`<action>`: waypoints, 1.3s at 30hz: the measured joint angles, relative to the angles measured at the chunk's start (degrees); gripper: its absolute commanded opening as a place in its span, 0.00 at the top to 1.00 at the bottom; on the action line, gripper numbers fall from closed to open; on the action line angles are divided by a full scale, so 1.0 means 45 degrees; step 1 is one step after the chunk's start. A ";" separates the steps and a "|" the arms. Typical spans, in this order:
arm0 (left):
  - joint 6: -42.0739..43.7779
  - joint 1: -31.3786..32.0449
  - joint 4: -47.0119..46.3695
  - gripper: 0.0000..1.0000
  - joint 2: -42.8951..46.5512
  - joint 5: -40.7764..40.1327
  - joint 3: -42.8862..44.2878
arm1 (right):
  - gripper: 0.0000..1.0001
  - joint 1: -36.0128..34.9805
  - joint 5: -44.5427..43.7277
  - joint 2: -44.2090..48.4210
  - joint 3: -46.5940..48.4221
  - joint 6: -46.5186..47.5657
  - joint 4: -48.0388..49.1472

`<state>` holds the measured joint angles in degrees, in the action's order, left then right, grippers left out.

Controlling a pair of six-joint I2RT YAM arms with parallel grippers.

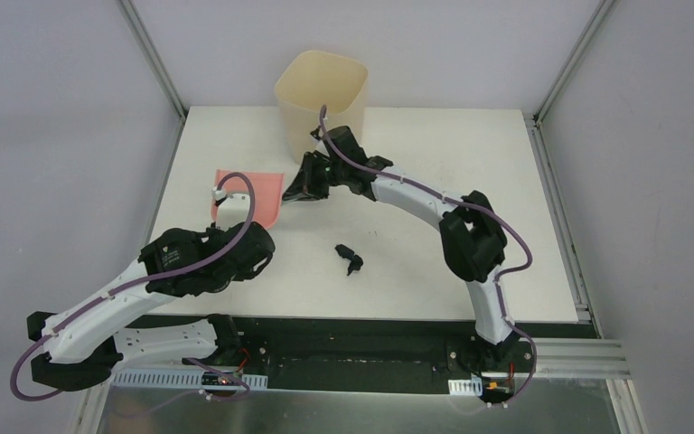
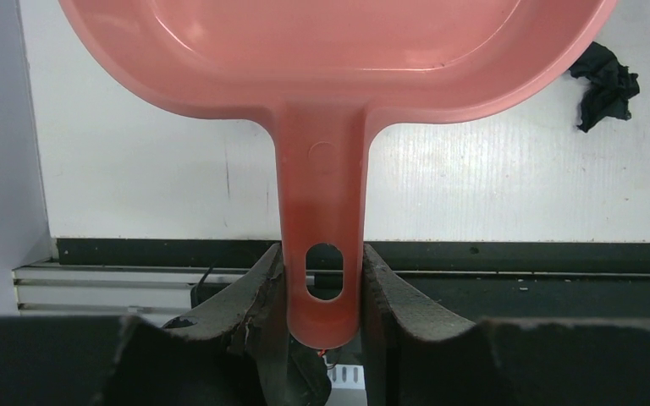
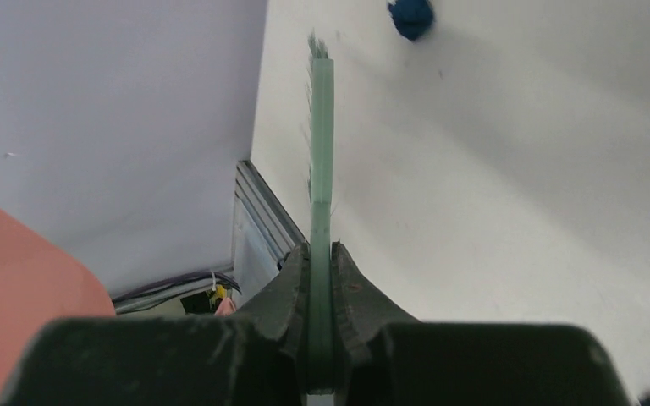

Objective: Sweep away the paper scraps from the table

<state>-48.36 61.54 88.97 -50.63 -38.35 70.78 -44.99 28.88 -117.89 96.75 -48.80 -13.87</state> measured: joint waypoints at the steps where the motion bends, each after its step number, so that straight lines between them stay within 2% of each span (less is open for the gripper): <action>1: 0.0000 0.0000 -0.0073 0.90 -0.0034 0.0063 -0.0005 | 1.00 -0.0097 0.0073 -0.0447 0.0529 -0.0117 0.0272; 9: 0.0000 0.0000 -0.0175 0.90 -0.0301 0.0418 -0.0015 | 1.00 -0.0427 -0.0641 -0.3803 0.3881 -0.1297 0.0670; 17: 0.0000 0.0000 -0.0175 0.90 -0.0398 0.0563 -0.0019 | 1.00 -0.0627 -0.1812 -0.4663 0.4420 -0.1768 -0.0389; 22: 0.0068 0.0000 -0.0248 0.90 -0.0379 0.0651 -0.0087 | 1.00 -0.0398 -0.1797 -0.3633 0.2297 -0.2419 -0.0068; 29: 0.0257 0.0000 -0.0005 0.89 -0.0233 0.0928 0.0044 | 1.00 0.1243 -0.1326 0.0141 -0.2939 -0.2584 0.0355; 39: 0.0432 0.0000 0.0296 0.89 0.0199 0.0933 0.0204 | 1.00 0.4167 -0.0345 0.3055 -0.5391 0.0165 -0.2560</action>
<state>-46.41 61.54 90.30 -49.74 -34.15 71.70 -26.24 27.33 -104.14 72.49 -48.05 -25.39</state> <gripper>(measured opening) 0.302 0.088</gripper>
